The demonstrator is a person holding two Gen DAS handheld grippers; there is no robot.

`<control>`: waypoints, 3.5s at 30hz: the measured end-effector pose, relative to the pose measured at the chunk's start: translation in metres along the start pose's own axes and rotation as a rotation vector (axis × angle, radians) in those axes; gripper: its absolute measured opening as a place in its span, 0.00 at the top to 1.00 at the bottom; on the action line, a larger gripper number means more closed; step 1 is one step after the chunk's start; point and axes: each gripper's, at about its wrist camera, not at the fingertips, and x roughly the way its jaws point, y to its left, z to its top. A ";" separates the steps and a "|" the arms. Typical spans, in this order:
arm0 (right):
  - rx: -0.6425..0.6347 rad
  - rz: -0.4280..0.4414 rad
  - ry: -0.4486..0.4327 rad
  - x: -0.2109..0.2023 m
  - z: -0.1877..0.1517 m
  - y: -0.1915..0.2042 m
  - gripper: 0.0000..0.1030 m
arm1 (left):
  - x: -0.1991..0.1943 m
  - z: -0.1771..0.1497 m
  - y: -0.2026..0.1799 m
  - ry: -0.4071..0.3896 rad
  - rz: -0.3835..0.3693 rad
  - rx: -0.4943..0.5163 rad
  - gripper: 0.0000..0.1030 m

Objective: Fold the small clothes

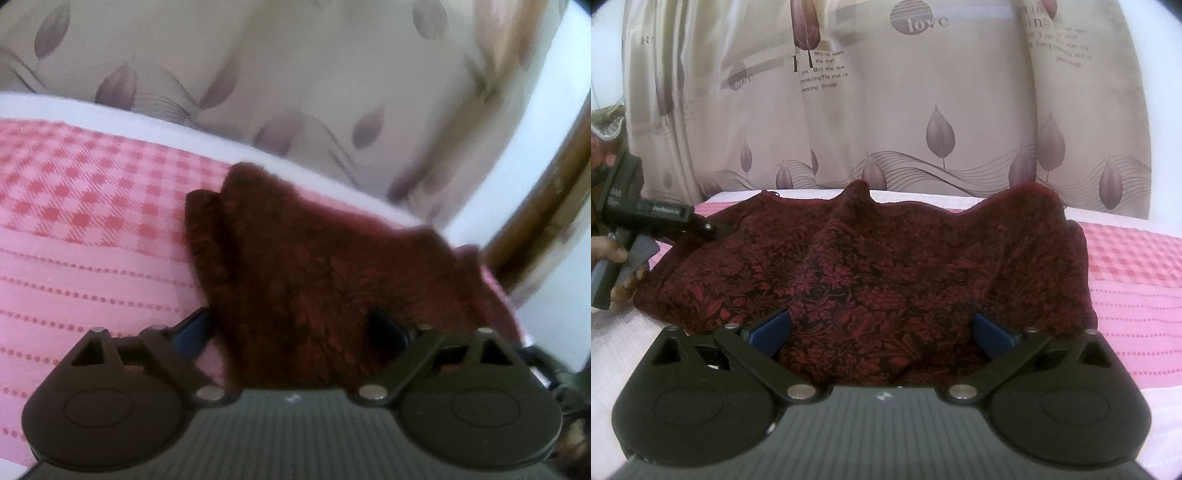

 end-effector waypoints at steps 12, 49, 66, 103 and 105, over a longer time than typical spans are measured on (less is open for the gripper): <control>0.005 0.004 -0.004 0.000 0.000 -0.001 0.00 | -0.002 0.013 0.053 0.056 -0.219 -0.214 0.33; 0.425 0.066 -0.046 -0.075 -0.020 -0.108 0.17 | 0.023 0.007 0.044 0.002 -0.267 -0.216 0.54; 0.232 0.081 0.126 -0.080 -0.015 -0.122 0.94 | 0.024 0.006 0.040 -0.005 -0.234 -0.189 0.56; -0.009 0.248 0.119 -0.038 0.030 -0.066 0.72 | 0.024 0.005 0.042 -0.014 -0.235 -0.174 0.56; -0.190 0.178 0.226 -0.032 0.006 -0.050 0.81 | 0.024 0.005 0.042 -0.013 -0.235 -0.170 0.56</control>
